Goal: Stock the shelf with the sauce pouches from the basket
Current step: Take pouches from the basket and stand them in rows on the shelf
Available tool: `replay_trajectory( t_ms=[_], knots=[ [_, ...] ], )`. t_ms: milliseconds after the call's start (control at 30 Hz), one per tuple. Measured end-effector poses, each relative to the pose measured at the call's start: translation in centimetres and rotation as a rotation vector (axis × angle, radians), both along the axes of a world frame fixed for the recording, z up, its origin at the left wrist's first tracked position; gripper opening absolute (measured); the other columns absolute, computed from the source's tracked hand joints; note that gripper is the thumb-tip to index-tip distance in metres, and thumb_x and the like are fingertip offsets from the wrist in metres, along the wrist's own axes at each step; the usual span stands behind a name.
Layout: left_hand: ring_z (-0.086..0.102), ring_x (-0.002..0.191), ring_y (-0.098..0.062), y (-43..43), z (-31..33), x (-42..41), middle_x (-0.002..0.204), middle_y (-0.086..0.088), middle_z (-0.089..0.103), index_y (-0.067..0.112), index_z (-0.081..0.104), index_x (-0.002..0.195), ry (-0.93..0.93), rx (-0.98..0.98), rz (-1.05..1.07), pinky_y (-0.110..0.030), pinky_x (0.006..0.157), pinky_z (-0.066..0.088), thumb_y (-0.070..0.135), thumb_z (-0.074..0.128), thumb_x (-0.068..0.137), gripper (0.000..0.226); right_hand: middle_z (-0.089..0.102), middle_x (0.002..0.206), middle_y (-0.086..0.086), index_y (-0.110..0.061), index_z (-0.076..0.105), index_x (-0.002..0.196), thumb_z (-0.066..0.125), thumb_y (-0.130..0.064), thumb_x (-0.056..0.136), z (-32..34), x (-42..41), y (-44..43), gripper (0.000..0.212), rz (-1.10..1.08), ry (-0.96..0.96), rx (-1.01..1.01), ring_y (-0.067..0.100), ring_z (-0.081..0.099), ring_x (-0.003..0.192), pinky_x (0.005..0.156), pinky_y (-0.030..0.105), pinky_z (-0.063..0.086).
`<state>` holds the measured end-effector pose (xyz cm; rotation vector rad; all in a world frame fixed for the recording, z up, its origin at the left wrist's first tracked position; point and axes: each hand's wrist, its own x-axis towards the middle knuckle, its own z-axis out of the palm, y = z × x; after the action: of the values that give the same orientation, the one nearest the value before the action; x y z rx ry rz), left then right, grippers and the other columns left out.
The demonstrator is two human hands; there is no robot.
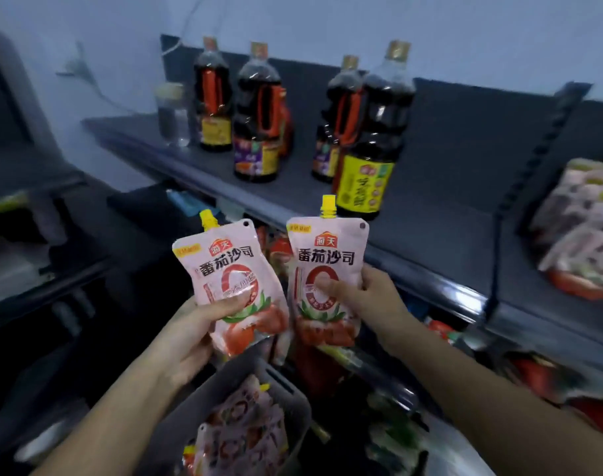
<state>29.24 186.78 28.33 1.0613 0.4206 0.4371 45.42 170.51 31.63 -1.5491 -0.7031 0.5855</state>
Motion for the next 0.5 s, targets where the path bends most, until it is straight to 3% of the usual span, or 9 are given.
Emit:
replay_trajectory(
  t_ms=[100,133,233,333,400,433,500],
  knots=[
    [0.072,0.073,-0.03,-3.5,2.8,3.0,0.09,-0.018,0.074,0.005,0.071,0.094,-0.029,-0.004,-0.147,-0.034,0.059,0.057,0.019,0.087,0.044,0.055,0.077,0.084,-0.004,-0.015,0.068,0.094,0.072,-0.013,0.079,2.6,0.3,-5.6,0.016,-0.09,-0.04,0.015,0.014,0.073,0.078,0.064,0.023,0.058],
    [0.071,0.076,-0.032,-4.8,3.6,4.0,0.093,-0.019,0.074,0.003,0.068,0.099,-0.033,0.008,-0.191,-0.036,0.064,0.056,0.02,0.087,0.045,0.06,0.077,0.083,-0.003,-0.013,0.068,0.095,0.071,-0.012,0.079,3.6,0.4,-7.4,0.016,-0.127,-0.064,0.014,0.015,0.073,0.077,0.063,0.023,0.058],
    [0.072,0.081,-0.034,-8.9,6.1,6.8,0.098,-0.02,0.073,0.004,0.068,0.1,-0.054,0.074,-0.297,-0.037,0.064,0.058,0.024,0.095,0.026,0.081,0.077,0.088,0.004,-0.012,0.07,0.094,0.073,-0.012,0.078,6.1,0.8,-13.1,0.016,-0.254,-0.158,-0.005,0.019,0.074,0.079,0.07,0.033,0.06],
    [0.073,0.068,-0.03,-13.7,8.6,8.9,0.085,-0.02,0.074,0.002,0.067,0.091,-0.07,0.137,-0.392,-0.032,0.05,0.058,0.023,0.094,0.025,0.075,0.076,0.082,0.0,-0.01,0.071,0.096,0.072,-0.011,0.078,7.9,1.1,-19.3,0.018,-0.357,-0.186,0.034,0.009,0.072,0.068,0.058,0.018,0.055],
    [0.071,0.057,-0.026,-17.1,9.7,10.3,0.075,-0.018,0.074,-0.003,0.063,0.096,-0.069,0.169,-0.458,-0.026,0.045,0.054,0.025,0.092,0.032,0.075,0.077,0.087,-0.001,-0.012,0.071,0.097,0.072,-0.011,0.077,8.6,1.2,-23.7,0.019,-0.421,-0.208,0.04,0.01,0.073,0.077,0.063,0.016,0.054],
    [0.071,0.057,-0.025,-18.8,9.9,11.0,0.074,-0.017,0.074,-0.005,0.062,0.1,-0.074,0.172,-0.483,-0.026,0.045,0.054,0.022,0.089,0.041,0.07,0.077,0.09,-0.002,-0.014,0.071,0.096,0.072,-0.012,0.076,8.8,1.2,-25.9,0.02,-0.453,-0.216,0.047,0.011,0.072,0.081,0.065,0.017,0.054],
    [0.073,0.07,-0.028,-22.6,10.5,12.7,0.086,-0.018,0.075,-0.003,0.063,0.105,-0.085,0.172,-0.532,-0.03,0.055,0.058,0.02,0.091,0.039,0.075,0.077,0.089,-0.001,-0.015,0.071,0.093,0.072,-0.013,0.075,8.9,1.3,-30.4,0.018,-0.513,-0.203,0.076,0.013,0.073,0.081,0.063,0.019,0.054]
  ],
)
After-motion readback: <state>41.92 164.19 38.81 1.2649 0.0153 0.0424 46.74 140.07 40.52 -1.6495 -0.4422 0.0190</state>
